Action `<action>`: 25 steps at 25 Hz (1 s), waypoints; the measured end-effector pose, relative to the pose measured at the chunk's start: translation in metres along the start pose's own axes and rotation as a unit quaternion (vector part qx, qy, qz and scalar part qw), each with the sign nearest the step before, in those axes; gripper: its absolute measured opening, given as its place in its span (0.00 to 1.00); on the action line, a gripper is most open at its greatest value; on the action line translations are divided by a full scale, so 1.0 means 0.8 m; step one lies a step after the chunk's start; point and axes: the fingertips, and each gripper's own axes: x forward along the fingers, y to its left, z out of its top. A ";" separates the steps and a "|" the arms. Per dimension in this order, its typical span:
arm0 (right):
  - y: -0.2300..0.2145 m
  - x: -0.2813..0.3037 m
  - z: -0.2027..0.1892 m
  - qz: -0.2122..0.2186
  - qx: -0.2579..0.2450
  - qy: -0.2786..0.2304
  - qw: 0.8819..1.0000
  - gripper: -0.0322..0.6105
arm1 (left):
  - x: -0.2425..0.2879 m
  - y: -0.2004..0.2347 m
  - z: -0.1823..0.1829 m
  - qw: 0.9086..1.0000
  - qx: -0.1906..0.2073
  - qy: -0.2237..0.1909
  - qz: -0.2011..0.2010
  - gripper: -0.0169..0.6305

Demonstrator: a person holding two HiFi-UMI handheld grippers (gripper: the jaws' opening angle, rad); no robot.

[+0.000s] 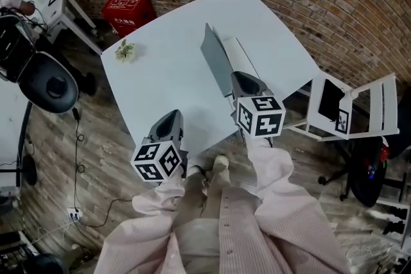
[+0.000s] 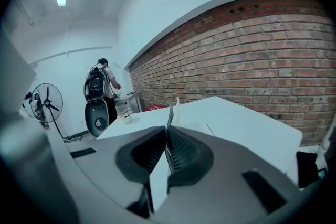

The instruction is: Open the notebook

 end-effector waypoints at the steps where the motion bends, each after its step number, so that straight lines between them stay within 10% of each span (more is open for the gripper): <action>1: 0.006 0.000 -0.001 -0.001 -0.006 0.000 1.000 0.08 | -0.003 0.003 -0.001 1.000 -0.001 0.000 0.000 0.02; 25: 0.109 0.021 -0.036 -0.033 -0.105 0.014 0.994 0.08 | -0.067 0.070 -0.017 1.000 -0.014 0.013 -0.012 0.02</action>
